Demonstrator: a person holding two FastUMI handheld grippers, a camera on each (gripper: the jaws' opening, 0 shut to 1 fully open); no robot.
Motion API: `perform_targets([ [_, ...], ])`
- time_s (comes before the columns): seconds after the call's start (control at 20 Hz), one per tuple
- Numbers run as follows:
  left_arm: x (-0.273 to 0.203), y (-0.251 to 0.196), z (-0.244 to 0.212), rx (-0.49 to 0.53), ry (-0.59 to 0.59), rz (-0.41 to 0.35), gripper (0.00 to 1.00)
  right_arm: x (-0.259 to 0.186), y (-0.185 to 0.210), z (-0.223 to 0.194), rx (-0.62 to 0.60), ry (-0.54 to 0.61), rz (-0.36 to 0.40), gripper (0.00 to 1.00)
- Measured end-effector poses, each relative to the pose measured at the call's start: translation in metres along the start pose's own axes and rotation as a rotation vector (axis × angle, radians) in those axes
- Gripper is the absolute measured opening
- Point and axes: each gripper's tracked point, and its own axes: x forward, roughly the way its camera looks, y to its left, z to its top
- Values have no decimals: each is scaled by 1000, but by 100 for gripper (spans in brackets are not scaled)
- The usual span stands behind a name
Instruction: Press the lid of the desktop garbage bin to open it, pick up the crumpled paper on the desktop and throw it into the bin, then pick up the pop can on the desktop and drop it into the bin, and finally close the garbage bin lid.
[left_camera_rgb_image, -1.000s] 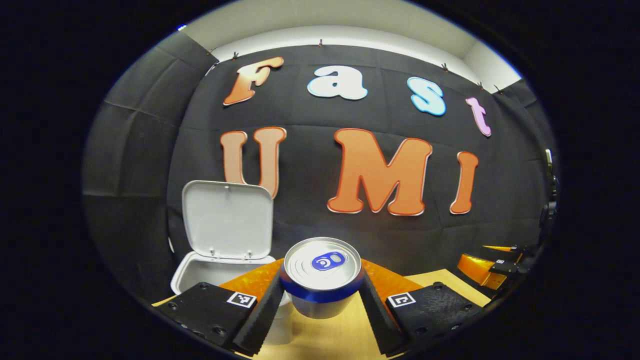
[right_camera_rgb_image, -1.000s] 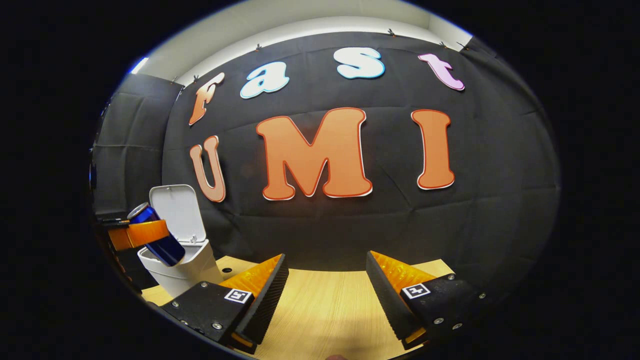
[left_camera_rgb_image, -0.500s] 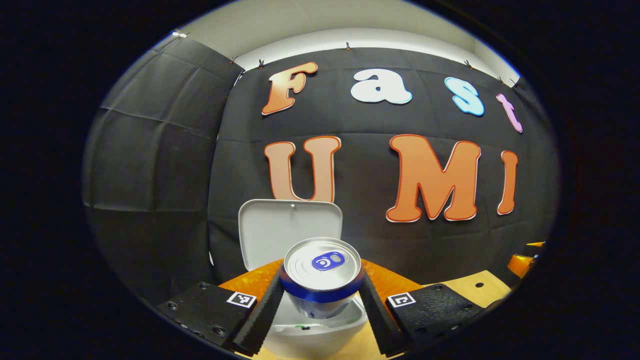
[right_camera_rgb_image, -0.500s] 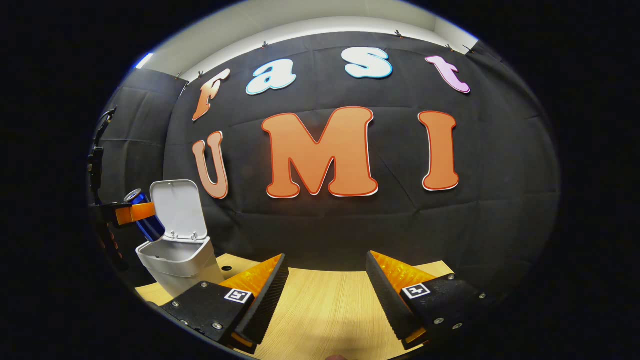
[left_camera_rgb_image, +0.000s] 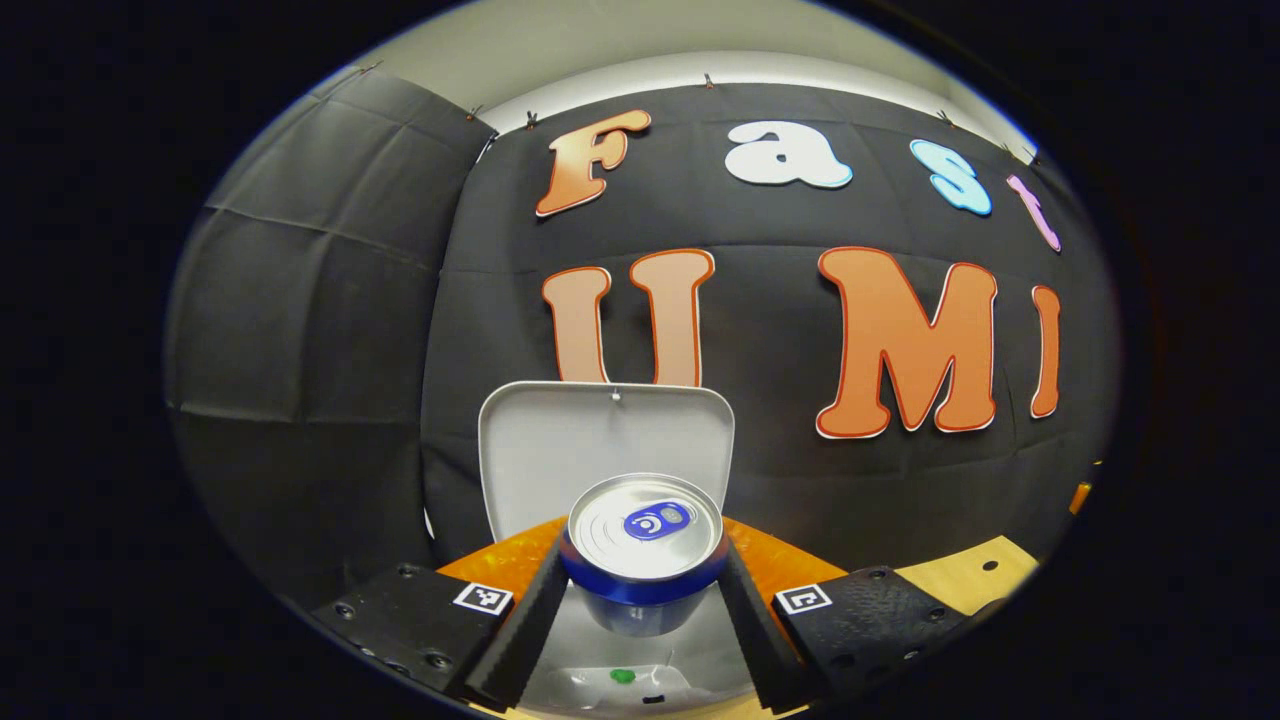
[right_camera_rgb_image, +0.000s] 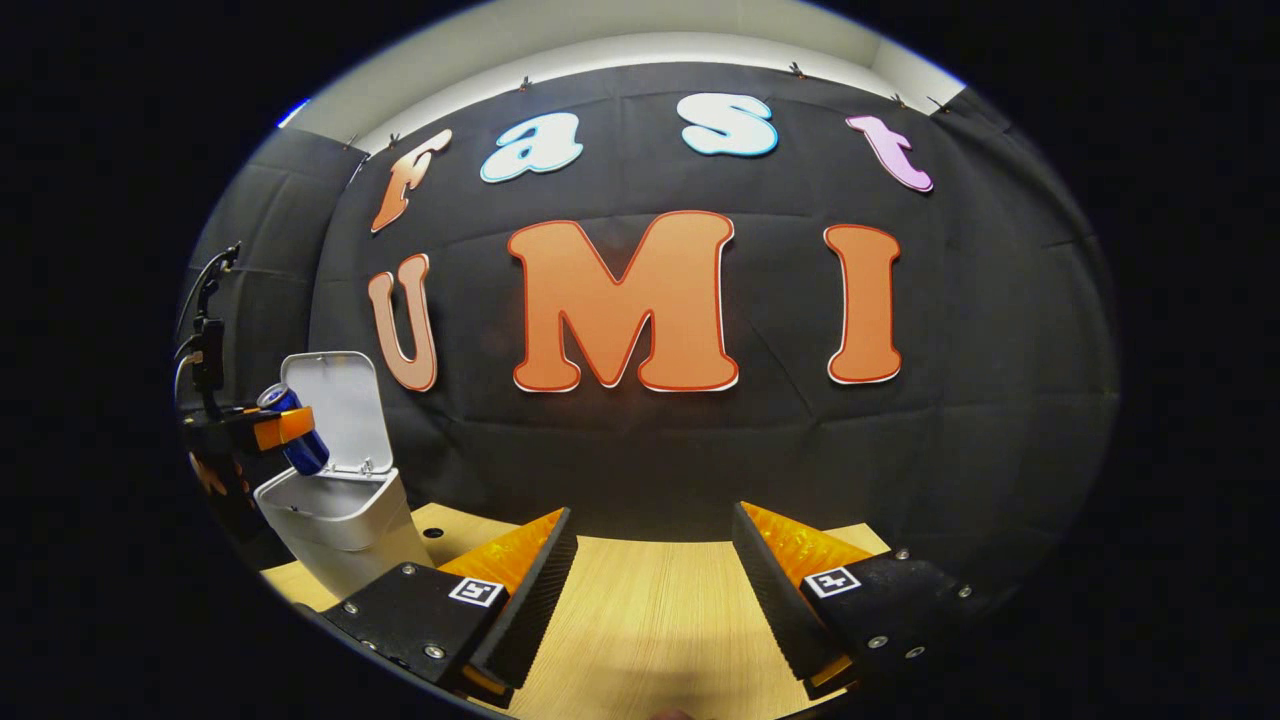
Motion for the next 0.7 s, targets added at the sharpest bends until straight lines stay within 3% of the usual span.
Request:
perform_targets([
  [0.2, 9, 10, -9, -5, 8, 28, 83, 2, -6, -2, 0, 6, -13, 93],
  [0.35, 16, 14, -6, 6, -14, 36, 95, 4, -7, -3, 3, 7, -17, 93],
  [0.7, 27, 8, 38, 28, -103, 25, 94, 5, -4, -2, 1, 8, -2, 93],
])
